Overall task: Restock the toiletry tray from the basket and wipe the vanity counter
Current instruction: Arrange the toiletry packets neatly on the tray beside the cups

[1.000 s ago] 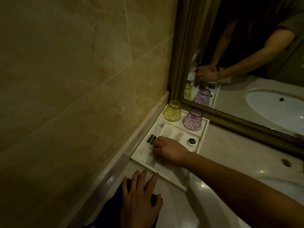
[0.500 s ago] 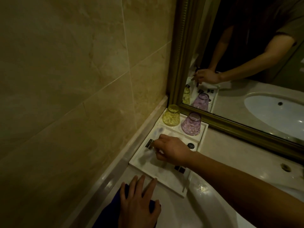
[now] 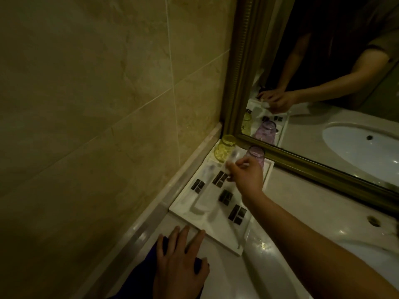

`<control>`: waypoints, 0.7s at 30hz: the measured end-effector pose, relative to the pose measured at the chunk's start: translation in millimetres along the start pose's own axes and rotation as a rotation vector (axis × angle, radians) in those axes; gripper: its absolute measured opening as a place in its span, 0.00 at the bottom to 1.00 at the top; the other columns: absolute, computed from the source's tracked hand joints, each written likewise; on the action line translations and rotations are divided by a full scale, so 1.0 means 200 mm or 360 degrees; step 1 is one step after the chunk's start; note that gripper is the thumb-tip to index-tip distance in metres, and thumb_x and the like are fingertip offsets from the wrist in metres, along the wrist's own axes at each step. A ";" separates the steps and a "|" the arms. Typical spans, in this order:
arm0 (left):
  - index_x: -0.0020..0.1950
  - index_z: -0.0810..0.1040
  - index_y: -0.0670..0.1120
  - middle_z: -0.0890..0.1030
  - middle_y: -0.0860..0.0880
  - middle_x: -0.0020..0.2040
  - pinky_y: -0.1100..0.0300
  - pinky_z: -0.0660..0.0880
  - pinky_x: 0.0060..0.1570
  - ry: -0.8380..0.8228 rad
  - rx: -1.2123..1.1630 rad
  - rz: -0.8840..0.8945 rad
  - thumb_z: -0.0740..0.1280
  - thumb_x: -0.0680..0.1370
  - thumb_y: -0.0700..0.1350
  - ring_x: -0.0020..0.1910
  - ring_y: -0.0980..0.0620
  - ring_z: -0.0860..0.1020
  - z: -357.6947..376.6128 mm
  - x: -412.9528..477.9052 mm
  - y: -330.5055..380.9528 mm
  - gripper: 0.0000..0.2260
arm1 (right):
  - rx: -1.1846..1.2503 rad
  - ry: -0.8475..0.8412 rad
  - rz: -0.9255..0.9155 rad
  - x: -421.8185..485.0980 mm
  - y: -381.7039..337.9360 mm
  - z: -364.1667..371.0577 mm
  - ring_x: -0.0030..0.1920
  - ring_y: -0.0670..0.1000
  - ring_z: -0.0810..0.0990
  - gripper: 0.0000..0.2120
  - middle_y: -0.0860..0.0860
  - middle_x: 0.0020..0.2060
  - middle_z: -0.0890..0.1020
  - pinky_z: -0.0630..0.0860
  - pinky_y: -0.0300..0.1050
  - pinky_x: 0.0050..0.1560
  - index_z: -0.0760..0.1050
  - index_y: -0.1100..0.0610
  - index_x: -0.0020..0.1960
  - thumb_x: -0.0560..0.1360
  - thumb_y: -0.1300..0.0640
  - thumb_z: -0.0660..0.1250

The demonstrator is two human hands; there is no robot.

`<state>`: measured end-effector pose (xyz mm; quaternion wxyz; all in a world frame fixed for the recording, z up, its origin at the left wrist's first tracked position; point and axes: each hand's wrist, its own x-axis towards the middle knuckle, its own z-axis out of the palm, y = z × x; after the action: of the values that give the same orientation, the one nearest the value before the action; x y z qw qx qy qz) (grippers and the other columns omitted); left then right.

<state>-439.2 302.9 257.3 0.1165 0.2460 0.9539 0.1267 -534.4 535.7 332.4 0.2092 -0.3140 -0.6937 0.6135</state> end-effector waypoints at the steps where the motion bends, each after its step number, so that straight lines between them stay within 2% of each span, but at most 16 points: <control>1: 0.68 0.72 0.62 0.78 0.50 0.66 0.39 0.58 0.65 -0.0006 0.0004 -0.0003 0.65 0.64 0.61 0.66 0.45 0.74 0.00 0.00 0.00 0.31 | -0.0032 -0.0002 0.0090 -0.01 0.04 0.02 0.36 0.55 0.85 0.11 0.57 0.40 0.83 0.83 0.58 0.40 0.71 0.59 0.47 0.74 0.58 0.73; 3: 0.68 0.73 0.62 0.78 0.50 0.66 0.39 0.58 0.65 -0.0004 0.0002 -0.0014 0.65 0.64 0.61 0.66 0.45 0.74 -0.01 0.00 0.01 0.31 | -0.0153 -0.0032 0.0181 -0.03 0.11 0.06 0.35 0.55 0.85 0.10 0.57 0.40 0.84 0.83 0.59 0.41 0.72 0.57 0.47 0.74 0.58 0.73; 7: 0.68 0.73 0.62 0.78 0.50 0.65 0.40 0.58 0.65 0.0003 0.0007 -0.0019 0.66 0.64 0.61 0.66 0.45 0.75 -0.01 0.00 0.01 0.31 | -0.0374 -0.0192 0.0166 -0.02 0.16 0.10 0.37 0.55 0.85 0.09 0.57 0.40 0.84 0.83 0.59 0.42 0.75 0.57 0.46 0.72 0.61 0.74; 10: 0.68 0.73 0.61 0.78 0.50 0.66 0.39 0.57 0.65 0.0016 0.0002 -0.0004 0.66 0.64 0.61 0.66 0.45 0.74 0.00 0.00 0.00 0.31 | -0.0564 -0.0268 0.0116 -0.01 0.18 0.09 0.38 0.55 0.84 0.10 0.56 0.40 0.83 0.83 0.57 0.42 0.76 0.57 0.46 0.70 0.60 0.76; 12: 0.69 0.72 0.62 0.77 0.50 0.66 0.38 0.57 0.66 0.0023 -0.0011 0.0002 0.66 0.65 0.60 0.67 0.45 0.74 0.00 0.00 0.00 0.31 | -0.0782 -0.0341 -0.0016 -0.01 0.19 0.08 0.36 0.52 0.83 0.09 0.55 0.45 0.82 0.82 0.51 0.38 0.77 0.57 0.47 0.70 0.60 0.76; 14: 0.69 0.71 0.62 0.77 0.50 0.67 0.38 0.58 0.66 0.0019 -0.0022 0.0005 0.66 0.65 0.60 0.67 0.45 0.73 0.00 0.00 0.00 0.31 | -0.1079 -0.0358 -0.0240 -0.02 0.21 0.07 0.33 0.45 0.77 0.09 0.55 0.51 0.77 0.75 0.37 0.31 0.78 0.56 0.49 0.71 0.60 0.75; 15: 0.69 0.71 0.62 0.77 0.50 0.67 0.38 0.57 0.66 0.0018 -0.0027 0.0007 0.66 0.65 0.60 0.67 0.45 0.73 0.00 0.00 0.00 0.31 | -0.1215 -0.0350 -0.0348 -0.02 0.22 0.06 0.35 0.44 0.75 0.11 0.54 0.52 0.75 0.72 0.35 0.33 0.78 0.55 0.51 0.71 0.59 0.74; 18: 0.70 0.70 0.62 0.76 0.50 0.67 0.38 0.57 0.67 0.0012 -0.0034 0.0005 0.66 0.65 0.61 0.68 0.46 0.73 0.01 0.00 -0.01 0.31 | -0.1554 -0.0405 -0.0573 -0.04 0.25 0.04 0.53 0.53 0.74 0.17 0.53 0.57 0.74 0.75 0.45 0.46 0.77 0.53 0.59 0.72 0.54 0.73; 21: 0.69 0.70 0.62 0.77 0.50 0.67 0.38 0.57 0.67 0.0011 -0.0028 -0.0004 0.66 0.65 0.61 0.68 0.45 0.73 0.01 0.00 -0.01 0.31 | -0.1656 -0.0549 -0.0607 -0.07 0.26 0.06 0.58 0.55 0.71 0.18 0.53 0.57 0.76 0.73 0.47 0.50 0.77 0.51 0.61 0.72 0.49 0.72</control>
<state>-438.8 301.9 255.4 0.1155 0.2435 0.9534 0.1358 -523.3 519.7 281.6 0.0182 -0.1405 -0.9724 0.1855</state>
